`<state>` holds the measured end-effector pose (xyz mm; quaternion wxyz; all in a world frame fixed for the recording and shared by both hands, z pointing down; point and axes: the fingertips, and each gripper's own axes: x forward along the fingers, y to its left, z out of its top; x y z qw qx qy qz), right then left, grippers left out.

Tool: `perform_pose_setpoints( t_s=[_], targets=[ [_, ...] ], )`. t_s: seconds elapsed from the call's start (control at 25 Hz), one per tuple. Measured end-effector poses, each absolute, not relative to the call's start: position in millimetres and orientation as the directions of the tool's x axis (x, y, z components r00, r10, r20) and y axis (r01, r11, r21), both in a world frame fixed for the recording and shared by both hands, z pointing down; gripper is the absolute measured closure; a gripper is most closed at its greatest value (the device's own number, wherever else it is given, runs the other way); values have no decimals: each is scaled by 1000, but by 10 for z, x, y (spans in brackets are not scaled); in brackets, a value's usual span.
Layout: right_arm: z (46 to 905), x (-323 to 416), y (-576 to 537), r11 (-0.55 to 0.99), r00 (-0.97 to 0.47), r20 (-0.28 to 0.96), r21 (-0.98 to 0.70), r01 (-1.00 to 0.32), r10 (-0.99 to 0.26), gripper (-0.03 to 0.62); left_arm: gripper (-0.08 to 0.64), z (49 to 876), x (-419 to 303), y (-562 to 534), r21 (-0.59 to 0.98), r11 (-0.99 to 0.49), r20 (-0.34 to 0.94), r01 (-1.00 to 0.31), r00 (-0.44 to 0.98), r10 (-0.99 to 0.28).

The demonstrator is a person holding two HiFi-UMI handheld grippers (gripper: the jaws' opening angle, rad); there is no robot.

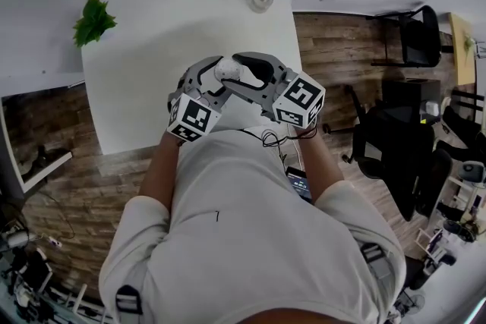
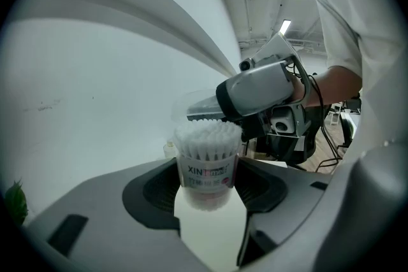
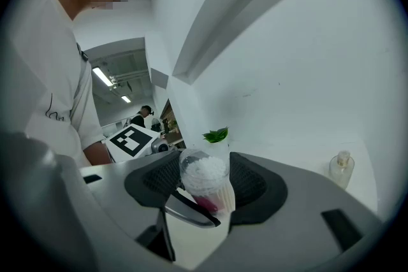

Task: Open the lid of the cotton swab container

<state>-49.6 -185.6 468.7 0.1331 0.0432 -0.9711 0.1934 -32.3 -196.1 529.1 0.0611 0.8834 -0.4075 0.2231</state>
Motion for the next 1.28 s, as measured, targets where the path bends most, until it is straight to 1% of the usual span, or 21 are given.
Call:
perform_pose_setpoints(
  t_s=[0.24,0.48,0.6,0.68,0.76,0.8,0.84,1.12,1.28],
  targets=[
    [4672,-486,-1834,920,-960,280,-370,-129,-22,347,293,5267,-314,-1932,-69,-662,425,-747,578,-697],
    [4546,-448,-1880,951,-963,260,-277,-139,-65,341,293,5254,-301,-1948,-71,-660,416,-748,579,-701],
    [4458,-384,-1956,951,-969,226,-266,-160,-100,345,293,5259,-299,-1945,-68,-657,417,-750,577,-702],
    [4391,-321,-2040,946,-972,186,-264,-190,-143,375,293,5263,-295,-1943,-69,-660,416,-748,580,-701],
    [4358,-243,-2151,935,-966,159,-259,-242,-205,462,292,5244,-281,-1939,-72,-665,406,-743,588,-700],
    [4364,-202,-2202,928,-960,156,-258,-268,-233,492,293,5229,-268,-1933,-75,-669,399,-739,593,-700],
    [4380,-165,-2240,921,-955,156,-263,-287,-253,506,291,5218,-254,-1927,-79,-673,394,-736,597,-699],
    [4574,-40,-2352,867,-941,177,-369,-336,-290,514,293,5190,-216,-1899,-87,-689,385,-720,614,-689],
    [4711,11,-2405,801,-930,191,-473,-368,-314,514,293,5218,-207,-1883,-84,-696,395,-713,617,-680]
  ],
)
